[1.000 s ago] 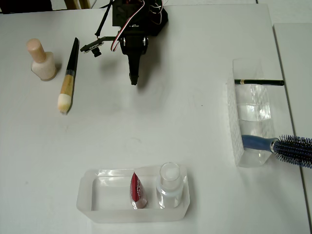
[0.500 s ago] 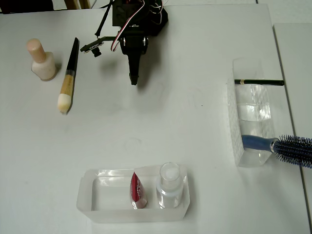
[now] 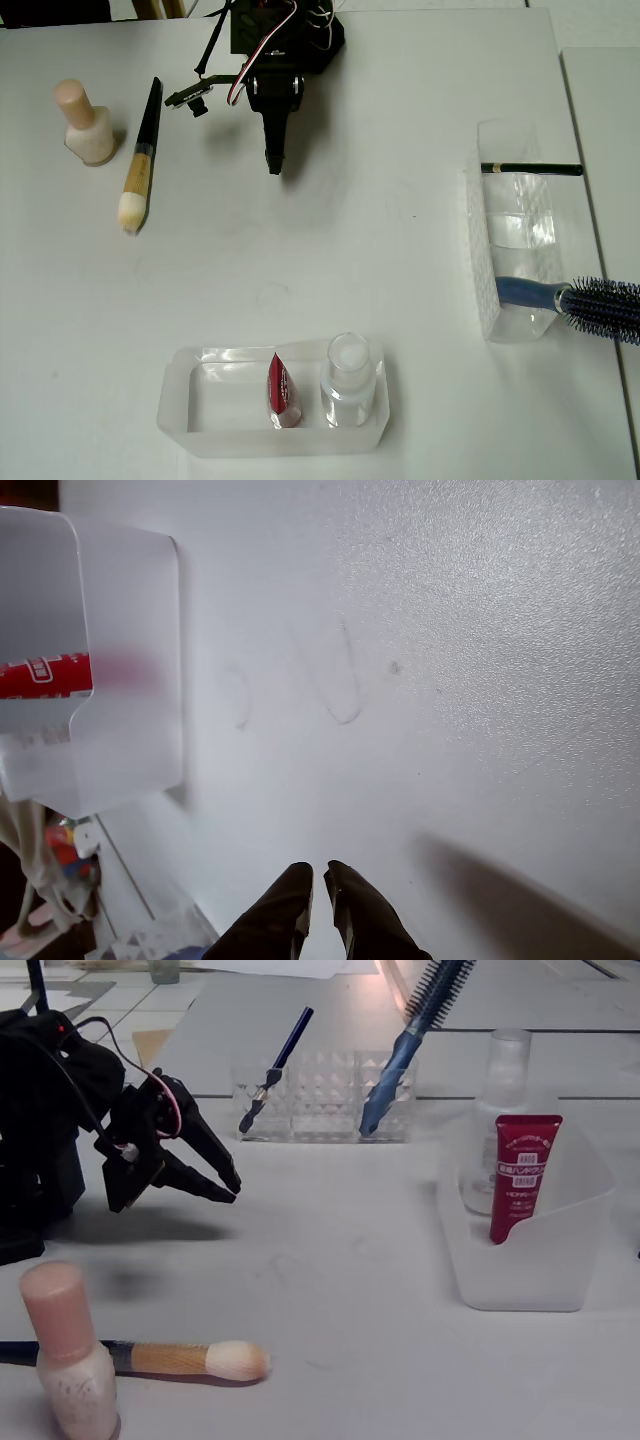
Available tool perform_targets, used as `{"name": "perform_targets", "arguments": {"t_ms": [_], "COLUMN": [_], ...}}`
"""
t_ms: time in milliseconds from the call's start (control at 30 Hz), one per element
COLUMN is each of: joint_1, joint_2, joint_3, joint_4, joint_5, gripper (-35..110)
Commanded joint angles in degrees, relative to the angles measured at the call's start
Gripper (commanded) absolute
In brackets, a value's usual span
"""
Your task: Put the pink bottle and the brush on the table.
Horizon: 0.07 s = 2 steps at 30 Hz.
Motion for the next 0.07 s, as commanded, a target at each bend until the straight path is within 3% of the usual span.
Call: {"name": "perform_targets", "arguments": {"t_ms": [0,33], "joint_1": [0.53,0.53], "joint_2": [1.32,1.32], "joint_3": [0.18,0.18], "joint_4": [0.44,0.44], "joint_5": [-0.53,-0.53], "gripper": [0,0]}}
